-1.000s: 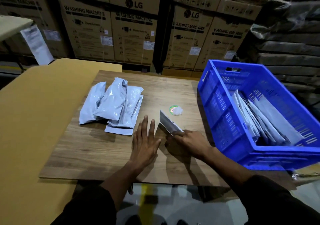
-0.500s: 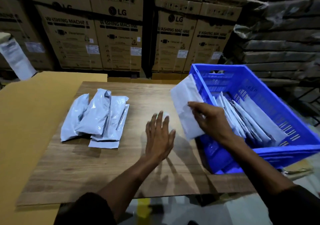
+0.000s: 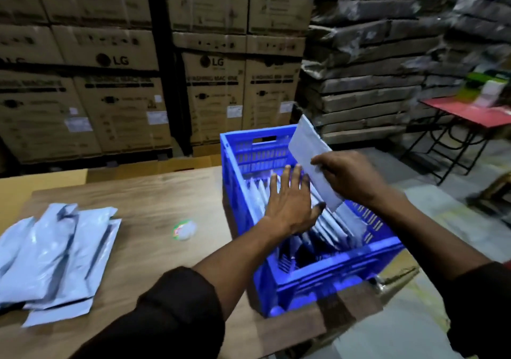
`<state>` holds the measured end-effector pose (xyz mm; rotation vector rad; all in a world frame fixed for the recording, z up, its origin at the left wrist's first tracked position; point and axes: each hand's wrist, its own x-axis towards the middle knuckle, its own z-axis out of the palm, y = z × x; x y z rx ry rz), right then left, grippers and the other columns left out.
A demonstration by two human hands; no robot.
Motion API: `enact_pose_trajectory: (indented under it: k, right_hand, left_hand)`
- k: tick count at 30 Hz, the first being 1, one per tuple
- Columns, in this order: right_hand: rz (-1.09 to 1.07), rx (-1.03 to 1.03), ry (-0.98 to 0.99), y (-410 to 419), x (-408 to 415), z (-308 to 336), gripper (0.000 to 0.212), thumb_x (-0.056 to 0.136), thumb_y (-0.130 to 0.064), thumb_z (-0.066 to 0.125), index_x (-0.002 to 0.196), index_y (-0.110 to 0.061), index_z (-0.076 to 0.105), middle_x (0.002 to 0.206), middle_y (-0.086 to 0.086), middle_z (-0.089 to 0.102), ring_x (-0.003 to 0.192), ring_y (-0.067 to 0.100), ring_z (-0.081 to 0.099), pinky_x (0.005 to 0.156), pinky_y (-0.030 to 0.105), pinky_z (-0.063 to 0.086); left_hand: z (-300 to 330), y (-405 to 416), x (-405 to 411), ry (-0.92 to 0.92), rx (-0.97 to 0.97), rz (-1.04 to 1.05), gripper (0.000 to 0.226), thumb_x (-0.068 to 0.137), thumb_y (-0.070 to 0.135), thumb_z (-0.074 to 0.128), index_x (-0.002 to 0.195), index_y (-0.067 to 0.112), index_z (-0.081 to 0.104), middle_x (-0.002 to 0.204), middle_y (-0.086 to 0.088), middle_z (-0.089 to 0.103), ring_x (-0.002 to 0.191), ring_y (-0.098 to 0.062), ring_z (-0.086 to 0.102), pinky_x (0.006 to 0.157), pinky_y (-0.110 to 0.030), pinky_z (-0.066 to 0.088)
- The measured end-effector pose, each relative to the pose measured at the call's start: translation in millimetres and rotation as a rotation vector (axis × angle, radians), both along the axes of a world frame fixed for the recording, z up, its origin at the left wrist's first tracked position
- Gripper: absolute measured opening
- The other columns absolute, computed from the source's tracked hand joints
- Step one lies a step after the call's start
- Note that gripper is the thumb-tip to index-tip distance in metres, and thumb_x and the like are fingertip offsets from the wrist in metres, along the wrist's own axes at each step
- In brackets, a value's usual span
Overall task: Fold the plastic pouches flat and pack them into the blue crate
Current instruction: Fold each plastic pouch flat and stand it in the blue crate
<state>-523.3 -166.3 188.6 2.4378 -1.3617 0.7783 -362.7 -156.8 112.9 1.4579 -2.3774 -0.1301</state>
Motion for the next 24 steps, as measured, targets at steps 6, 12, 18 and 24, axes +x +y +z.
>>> enact_pose_trajectory:
  k: [6,12,18,24]
  right_hand:
    - [-0.107,0.139,0.165,-18,-58,-21,0.038,0.075,0.006,0.064,0.108,-0.011,0.074,0.11,0.014,0.073,0.088,0.039,0.071,0.072,0.048,0.058]
    - [-0.118,0.187,0.306,-24,-80,-33,0.032,0.084,-0.003,0.057,0.111,-0.015,0.068,0.118,0.007,0.069,0.097,0.036,0.067,0.07,0.041,0.049]
    - [-0.119,0.227,0.37,-26,-93,-53,0.027,0.081,-0.003,0.059,0.104,-0.015,0.065,0.109,0.006,0.068,0.092,0.037,0.066,0.061,0.04,0.044]
    - [-0.161,0.196,0.397,-30,-97,-56,0.032,0.085,-0.005,0.051,0.114,-0.016,0.06,0.118,0.004,0.065,0.1,0.035,0.062,0.063,0.039,0.038]
  left_hand:
    - [-48,-14,-65,-0.212,0.169,-0.03,0.112,0.088,0.077,0.048,0.161,0.005,0.003,0.169,-0.017,-0.011,0.155,-0.038,-0.015,0.118,-0.062,-0.013]
    - [-78,-19,-98,-0.343,0.2,-0.097,0.134,0.078,0.079,0.06,0.157,0.008,-0.022,0.164,-0.014,-0.03,0.152,-0.039,-0.024,0.115,-0.071,-0.013]
    - [-90,-36,-94,-0.428,0.202,-0.035,0.114,0.091,0.067,0.051,0.158,0.008,-0.019,0.167,-0.016,-0.022,0.153,-0.04,-0.021,0.118,-0.068,-0.008]
    - [-87,-32,-94,-0.361,0.215,-0.056,0.123,0.086,0.075,0.052,0.159,0.004,-0.016,0.167,-0.016,-0.022,0.153,-0.037,-0.021,0.118,-0.067,-0.009]
